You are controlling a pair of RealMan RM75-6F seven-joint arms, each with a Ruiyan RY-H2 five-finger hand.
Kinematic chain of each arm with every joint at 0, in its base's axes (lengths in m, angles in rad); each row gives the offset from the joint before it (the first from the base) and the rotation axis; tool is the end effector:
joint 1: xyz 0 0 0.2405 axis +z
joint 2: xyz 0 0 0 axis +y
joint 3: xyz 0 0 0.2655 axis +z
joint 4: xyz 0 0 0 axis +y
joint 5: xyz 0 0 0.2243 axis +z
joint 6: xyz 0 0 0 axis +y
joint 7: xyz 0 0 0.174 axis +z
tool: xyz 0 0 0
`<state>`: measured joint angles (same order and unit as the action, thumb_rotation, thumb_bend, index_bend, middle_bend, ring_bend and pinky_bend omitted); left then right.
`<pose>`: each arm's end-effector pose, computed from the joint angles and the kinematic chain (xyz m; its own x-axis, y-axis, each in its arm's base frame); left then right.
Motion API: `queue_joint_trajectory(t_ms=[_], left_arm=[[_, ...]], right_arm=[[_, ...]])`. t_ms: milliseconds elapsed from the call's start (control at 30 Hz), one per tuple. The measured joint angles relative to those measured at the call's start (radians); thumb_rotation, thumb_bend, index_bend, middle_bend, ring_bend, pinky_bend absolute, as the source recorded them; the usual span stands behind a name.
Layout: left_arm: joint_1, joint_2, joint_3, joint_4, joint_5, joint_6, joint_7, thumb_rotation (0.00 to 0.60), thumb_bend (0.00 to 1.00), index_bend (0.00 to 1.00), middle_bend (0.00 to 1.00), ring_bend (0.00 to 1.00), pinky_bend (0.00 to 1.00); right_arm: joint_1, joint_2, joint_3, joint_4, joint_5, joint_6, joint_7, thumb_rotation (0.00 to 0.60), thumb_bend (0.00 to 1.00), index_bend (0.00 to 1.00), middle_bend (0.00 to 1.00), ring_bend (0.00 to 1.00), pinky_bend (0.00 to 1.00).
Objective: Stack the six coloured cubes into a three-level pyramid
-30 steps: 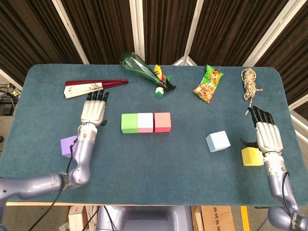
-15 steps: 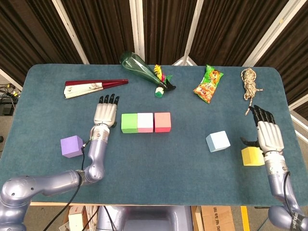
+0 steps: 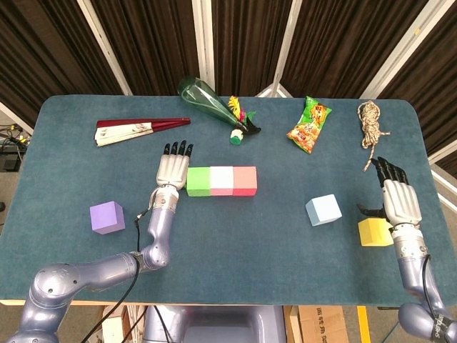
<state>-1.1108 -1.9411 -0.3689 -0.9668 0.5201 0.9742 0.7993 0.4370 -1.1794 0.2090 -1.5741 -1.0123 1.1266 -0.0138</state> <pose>-0.0807 0.4708 -0.1037 0.5563 0.2151 0.8027 0.8304 -0.1080 -0.5466 -0.3015 -0.3532 0.1280 0.2230 -0.0906 0.9706 -0.9654 0.1179 0.2328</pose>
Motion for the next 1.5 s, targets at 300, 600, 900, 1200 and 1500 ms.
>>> queue_joint_trajectory(t_ms=[300,600,900,1200,1500], left_arm=[[-0.010,-0.025,-0.014,0.027,0.026,-0.010,-0.012,0.600,0.32,0.00,0.00,0.00,0.00],[0.006,-0.005,-0.012,0.005,0.011,-0.005,0.027,0.600,0.32,0.00,0.00,0.00,0.00],[0.060,0.085,-0.009,-0.103,-0.036,0.031,0.072,0.600,0.26,0.00,0.00,0.00,0.00],[0.135,0.243,-0.027,-0.372,0.003,0.119,0.022,0.600,0.10,0.00,0.00,0.00,0.00],[0.310,0.503,-0.011,-0.797,0.123,0.286,-0.084,0.600,0.10,0.00,0.00,0.00,0.00]], right_arm=[[-0.005,0.001,0.009,-0.003,-0.002,-0.009,0.001,0.600,0.22,0.00,0.00,0.00,0.00],[-0.010,0.002,0.013,-0.003,-0.001,-0.018,0.001,0.600,0.22,0.00,0.00,0.00,0.00],[-0.014,0.007,0.019,-0.012,0.006,-0.028,-0.002,0.600,0.22,0.00,0.00,0.00,0.00],[-0.016,0.010,0.017,-0.027,0.000,-0.028,-0.020,0.600,0.22,0.00,0.00,0.00,0.00],[-0.015,0.016,0.008,-0.046,-0.008,-0.030,-0.054,0.600,0.22,0.00,0.00,0.00,0.00]])
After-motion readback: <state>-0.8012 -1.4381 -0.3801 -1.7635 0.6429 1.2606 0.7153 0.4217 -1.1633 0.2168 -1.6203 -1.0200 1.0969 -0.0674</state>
